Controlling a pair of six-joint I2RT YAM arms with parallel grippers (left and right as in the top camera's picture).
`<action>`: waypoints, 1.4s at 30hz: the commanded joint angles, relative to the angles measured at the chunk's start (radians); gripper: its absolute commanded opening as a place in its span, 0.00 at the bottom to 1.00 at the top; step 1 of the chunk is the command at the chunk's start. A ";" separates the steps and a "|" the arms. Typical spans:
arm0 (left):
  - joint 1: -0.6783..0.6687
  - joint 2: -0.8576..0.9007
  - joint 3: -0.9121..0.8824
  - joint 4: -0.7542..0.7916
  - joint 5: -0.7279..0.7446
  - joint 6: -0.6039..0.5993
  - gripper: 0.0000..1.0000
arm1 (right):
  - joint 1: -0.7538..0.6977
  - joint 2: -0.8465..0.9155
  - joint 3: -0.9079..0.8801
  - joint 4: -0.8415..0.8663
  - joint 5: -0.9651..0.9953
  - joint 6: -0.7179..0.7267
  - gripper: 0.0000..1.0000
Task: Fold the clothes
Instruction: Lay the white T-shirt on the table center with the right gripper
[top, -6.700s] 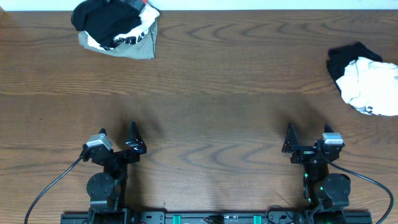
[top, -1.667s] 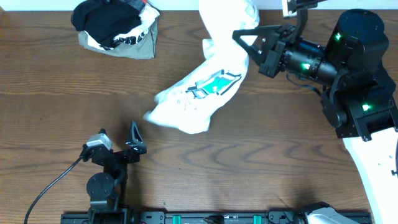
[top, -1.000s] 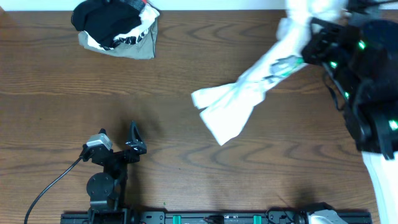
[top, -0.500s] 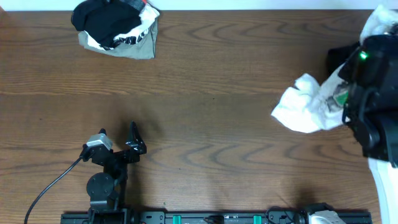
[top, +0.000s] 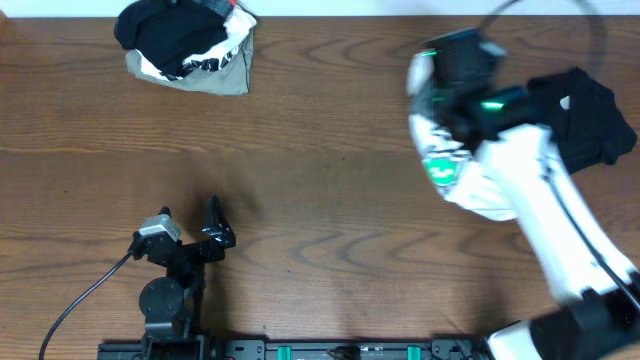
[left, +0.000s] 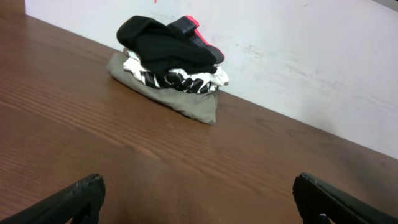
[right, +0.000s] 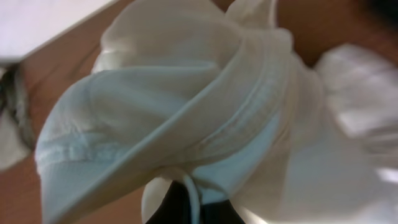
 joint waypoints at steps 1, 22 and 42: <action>0.003 -0.006 -0.018 -0.037 -0.013 0.006 0.98 | 0.130 0.080 0.014 0.069 -0.030 0.129 0.01; 0.003 -0.006 -0.018 -0.037 -0.012 0.006 0.98 | 0.229 0.019 0.018 0.170 0.160 -0.283 0.75; 0.003 -0.006 -0.018 -0.037 -0.013 0.006 0.98 | -0.081 0.385 0.003 0.194 -0.764 -0.744 0.70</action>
